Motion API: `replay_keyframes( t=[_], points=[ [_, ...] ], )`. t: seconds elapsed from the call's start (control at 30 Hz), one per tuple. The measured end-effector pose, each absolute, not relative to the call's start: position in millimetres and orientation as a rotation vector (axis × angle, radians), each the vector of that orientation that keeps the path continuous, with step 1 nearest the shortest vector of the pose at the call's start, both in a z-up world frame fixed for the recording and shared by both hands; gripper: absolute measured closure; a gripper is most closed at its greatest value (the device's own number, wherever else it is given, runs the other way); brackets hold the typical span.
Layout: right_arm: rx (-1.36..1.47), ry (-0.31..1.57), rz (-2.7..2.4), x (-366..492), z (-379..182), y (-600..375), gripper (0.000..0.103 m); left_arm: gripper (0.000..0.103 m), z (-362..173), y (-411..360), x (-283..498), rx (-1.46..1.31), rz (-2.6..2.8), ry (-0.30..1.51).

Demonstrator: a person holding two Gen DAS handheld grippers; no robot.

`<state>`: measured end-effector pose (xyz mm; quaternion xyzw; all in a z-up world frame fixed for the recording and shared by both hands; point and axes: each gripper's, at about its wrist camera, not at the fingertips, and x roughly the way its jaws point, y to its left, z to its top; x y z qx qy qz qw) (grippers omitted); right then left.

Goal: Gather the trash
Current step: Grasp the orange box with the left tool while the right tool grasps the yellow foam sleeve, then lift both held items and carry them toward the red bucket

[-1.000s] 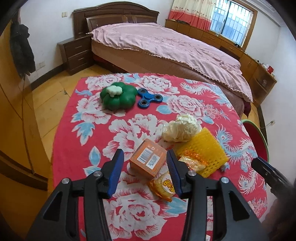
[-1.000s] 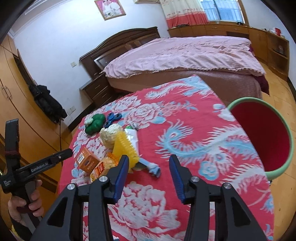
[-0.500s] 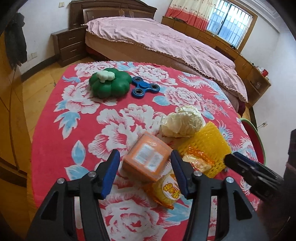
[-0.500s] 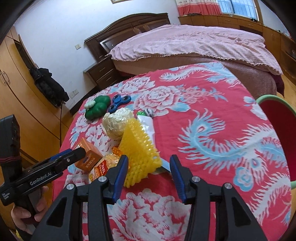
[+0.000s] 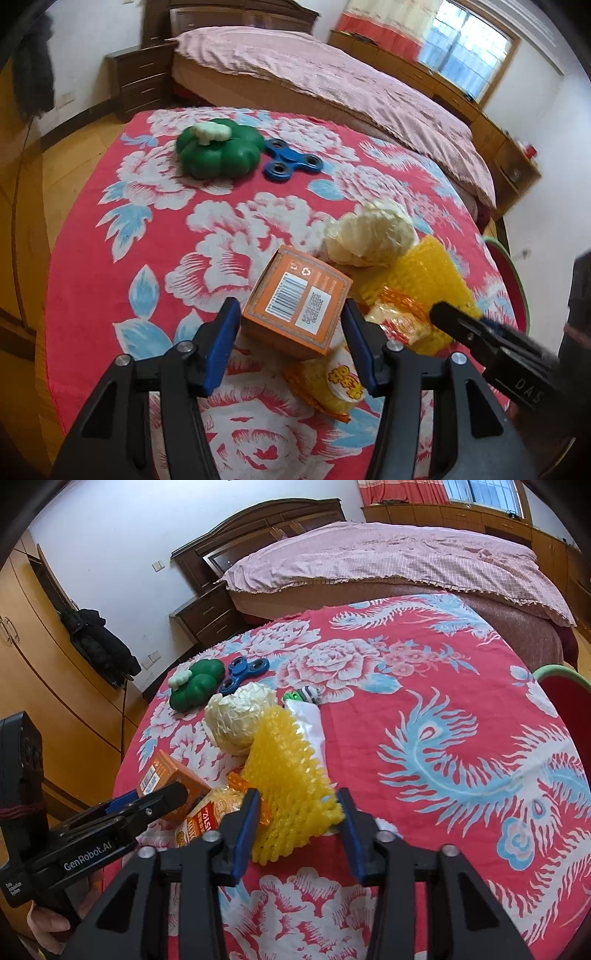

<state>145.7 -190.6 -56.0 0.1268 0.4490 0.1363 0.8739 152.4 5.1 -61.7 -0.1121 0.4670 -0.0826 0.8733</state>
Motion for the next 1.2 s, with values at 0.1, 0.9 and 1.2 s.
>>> replay_keyframes(
  t=[0.1,0.9,1.2],
  points=[
    [0.280,0.938,0.276,145.0,-57.5,-191.5,0.077,0.047,-60.5,12.3,150.0,-0.280,-0.151,0.959],
    [0.289,0.781,0.254,102.0,-16.3,-211.6,0.091,0.048,-25.5,17.5,113.3,-0.348,-0.169,0.856],
    [0.308,0.675,0.213,76.5,14.0,-237.3,0.091,0.048,1.1,-3.4,97.8,-0.335,-0.241,0.817]
  ],
)
